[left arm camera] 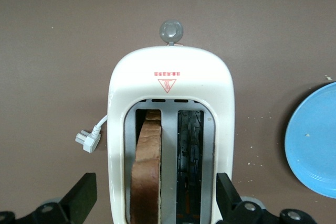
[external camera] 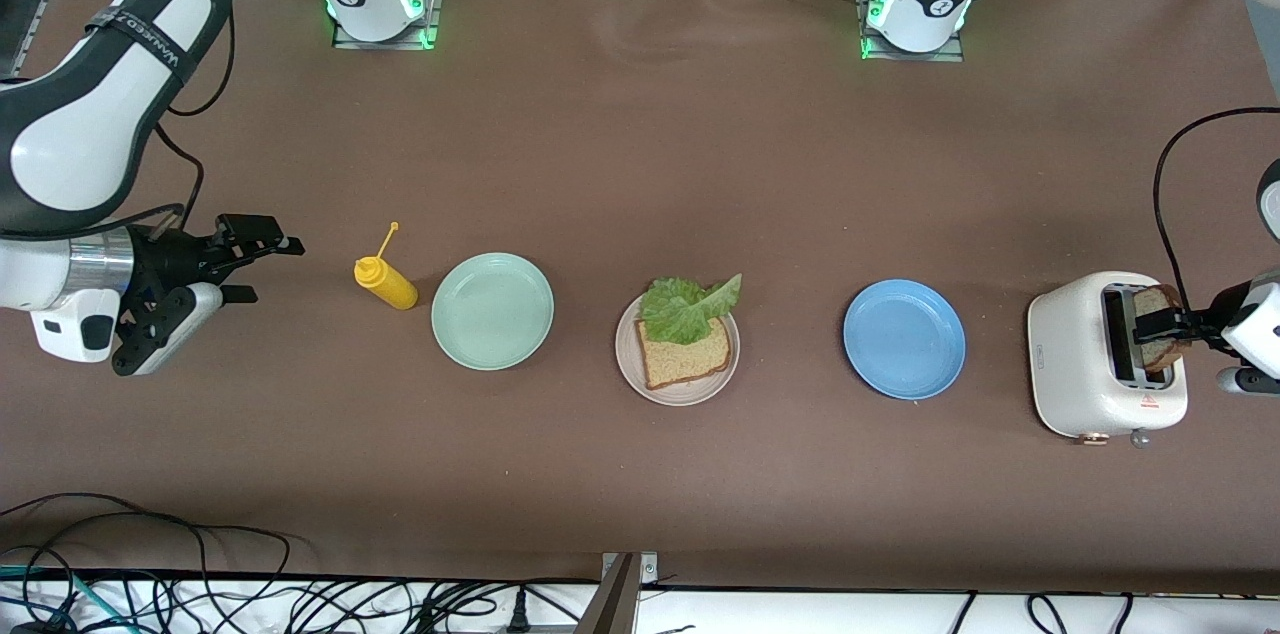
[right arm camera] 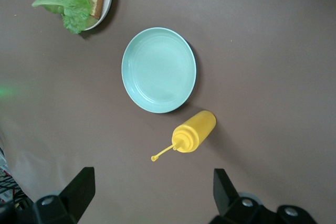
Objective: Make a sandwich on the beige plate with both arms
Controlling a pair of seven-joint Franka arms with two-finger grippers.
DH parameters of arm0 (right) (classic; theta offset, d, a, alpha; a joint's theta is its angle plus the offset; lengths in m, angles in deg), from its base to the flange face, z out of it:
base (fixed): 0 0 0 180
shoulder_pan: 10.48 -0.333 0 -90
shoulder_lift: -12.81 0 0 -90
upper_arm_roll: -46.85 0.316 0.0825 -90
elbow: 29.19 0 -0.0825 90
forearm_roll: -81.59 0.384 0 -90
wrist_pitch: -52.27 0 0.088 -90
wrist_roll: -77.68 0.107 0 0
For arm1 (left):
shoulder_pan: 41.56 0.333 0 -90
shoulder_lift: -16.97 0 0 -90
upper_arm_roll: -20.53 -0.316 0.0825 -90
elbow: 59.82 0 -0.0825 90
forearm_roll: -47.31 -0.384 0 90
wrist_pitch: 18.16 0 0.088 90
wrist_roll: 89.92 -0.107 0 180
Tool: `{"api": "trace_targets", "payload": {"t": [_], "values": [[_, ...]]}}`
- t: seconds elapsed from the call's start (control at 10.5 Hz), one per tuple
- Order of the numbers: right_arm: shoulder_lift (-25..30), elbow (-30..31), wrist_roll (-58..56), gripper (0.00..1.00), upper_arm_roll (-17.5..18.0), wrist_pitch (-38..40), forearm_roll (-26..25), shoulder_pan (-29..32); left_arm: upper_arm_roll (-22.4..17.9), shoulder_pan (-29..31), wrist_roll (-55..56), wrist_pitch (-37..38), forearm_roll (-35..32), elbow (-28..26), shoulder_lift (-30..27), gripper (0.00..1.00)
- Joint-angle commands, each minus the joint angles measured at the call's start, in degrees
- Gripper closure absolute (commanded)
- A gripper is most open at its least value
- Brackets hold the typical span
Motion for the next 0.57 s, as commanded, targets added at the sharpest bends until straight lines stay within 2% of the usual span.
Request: {"api": "trace_targets", "payload": {"t": [0.0,0.09,0.19,0.28,0.38,0.47], "values": [[11.3,1.1,6.3,0.0,18.0,-6.8,-16.9,3.8,0.3,0.6,-1.3,0.0,-0.7,2.0,1.3,0.55],[15.9,3.3,12.2,0.0,26.5,-9.8,-24.0,7.0,0.3,0.6,-2.0,0.0,-0.8,2.0,1.5,0.96],[20.2,5.7,15.4,0.0,34.2,-12.6,-31.6,9.8,0.3,0.6,-3.1,0.0,-0.8,2.0,1.5,1.0],[22.3,6.1,16.3,0.0,40.6,-13.0,-38.3,13.3,0.3,0.6,-3.5,0.0,-0.7,2.1,1.5,1.0],[24.1,6.4,18.4,0.0,46.5,-13.1,-43.7,17.0,0.3,0.6,-3.3,0.0,-0.5,2.3,1.4,1.0],[25.4,6.6,21.1,0.0,50.2,-13.0,-46.9,19.7,0.3,0.6,-3.2,0.1,-0.3,3.1,1.5,1.0]]}}
